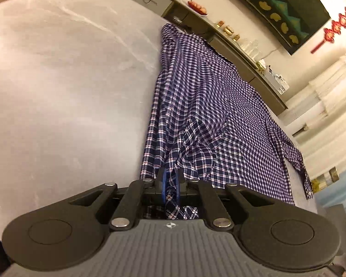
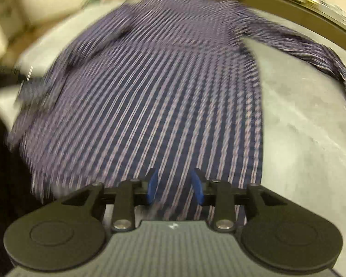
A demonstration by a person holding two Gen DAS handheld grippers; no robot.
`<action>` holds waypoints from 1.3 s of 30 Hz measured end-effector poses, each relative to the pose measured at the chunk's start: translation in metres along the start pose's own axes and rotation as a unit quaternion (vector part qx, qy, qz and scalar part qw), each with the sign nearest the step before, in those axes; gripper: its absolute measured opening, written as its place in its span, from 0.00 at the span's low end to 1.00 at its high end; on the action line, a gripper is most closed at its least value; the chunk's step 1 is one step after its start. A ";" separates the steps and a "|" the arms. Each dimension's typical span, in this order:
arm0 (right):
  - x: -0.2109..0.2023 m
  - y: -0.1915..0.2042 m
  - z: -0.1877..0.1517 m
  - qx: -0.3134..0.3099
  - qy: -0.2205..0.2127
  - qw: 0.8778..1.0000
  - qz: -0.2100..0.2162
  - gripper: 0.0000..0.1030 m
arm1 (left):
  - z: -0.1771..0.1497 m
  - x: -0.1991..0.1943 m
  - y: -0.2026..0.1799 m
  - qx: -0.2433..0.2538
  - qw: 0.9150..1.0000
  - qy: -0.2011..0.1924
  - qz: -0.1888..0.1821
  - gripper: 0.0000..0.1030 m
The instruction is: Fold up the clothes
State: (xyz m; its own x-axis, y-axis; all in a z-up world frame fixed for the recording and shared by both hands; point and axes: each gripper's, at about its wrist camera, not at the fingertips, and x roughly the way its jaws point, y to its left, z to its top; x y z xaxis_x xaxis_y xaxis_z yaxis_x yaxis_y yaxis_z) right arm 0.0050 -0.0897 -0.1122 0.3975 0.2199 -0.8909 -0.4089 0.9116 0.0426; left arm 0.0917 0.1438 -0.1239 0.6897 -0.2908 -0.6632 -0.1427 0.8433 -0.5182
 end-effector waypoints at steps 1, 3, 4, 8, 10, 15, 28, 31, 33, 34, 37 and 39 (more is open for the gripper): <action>-0.003 0.007 -0.005 -0.023 0.011 1.000 -0.003 0.37 | 0.000 0.001 -0.001 0.007 1.000 0.001 0.001 0.10; -0.013 0.018 -0.011 -0.048 0.029 0.998 -0.004 0.37 | 0.001 0.006 0.000 0.018 1.000 0.007 0.008 0.11; -0.017 0.022 -0.012 -0.056 0.037 0.998 -0.004 0.37 | 0.000 0.006 0.002 0.022 1.000 0.007 0.007 0.11; -0.038 0.023 -0.006 -0.064 0.021 0.998 -0.005 0.37 | -0.001 -0.003 0.009 0.023 1.000 0.005 0.006 0.11; -0.052 0.010 0.003 -0.050 -0.007 0.999 -0.004 0.42 | -0.002 -0.020 0.010 0.030 1.000 -0.006 0.008 0.11; -0.065 -0.079 0.036 0.088 -0.113 0.989 -0.029 0.64 | 0.012 -0.071 -0.005 0.064 0.996 -0.065 0.015 0.11; 0.025 -0.304 0.037 0.448 -0.204 0.854 -0.165 0.67 | 0.033 -0.041 -0.160 0.155 0.978 0.010 -0.138 0.69; 0.042 -0.313 0.041 0.436 -0.205 0.861 -0.165 0.21 | 0.023 -0.002 -0.205 0.175 0.972 0.045 -0.152 0.69; 0.037 -0.304 0.046 0.401 -0.216 0.874 -0.168 0.00 | 0.020 0.021 -0.237 0.188 0.967 0.057 -0.163 0.69; 0.030 -0.295 0.049 0.376 -0.230 0.881 -0.171 0.00 | 0.020 0.030 -0.253 0.197 0.964 0.056 -0.168 0.69; 0.007 -0.256 0.060 0.288 -0.275 0.901 -0.173 0.00 | 0.025 0.058 -0.298 0.221 0.958 0.041 -0.181 0.76; -0.011 -0.220 0.069 0.213 -0.293 0.917 -0.170 0.00 | 0.032 0.079 -0.322 0.222 0.955 0.039 -0.192 0.85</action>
State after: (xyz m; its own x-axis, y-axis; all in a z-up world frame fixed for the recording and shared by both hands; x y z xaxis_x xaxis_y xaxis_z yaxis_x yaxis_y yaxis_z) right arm 0.1471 -0.2683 -0.0805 0.8661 -0.0662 -0.4954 0.1277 0.9876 0.0913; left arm 0.2147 -0.1366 0.0076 0.5731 -0.6351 -0.5179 0.4363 0.7715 -0.4632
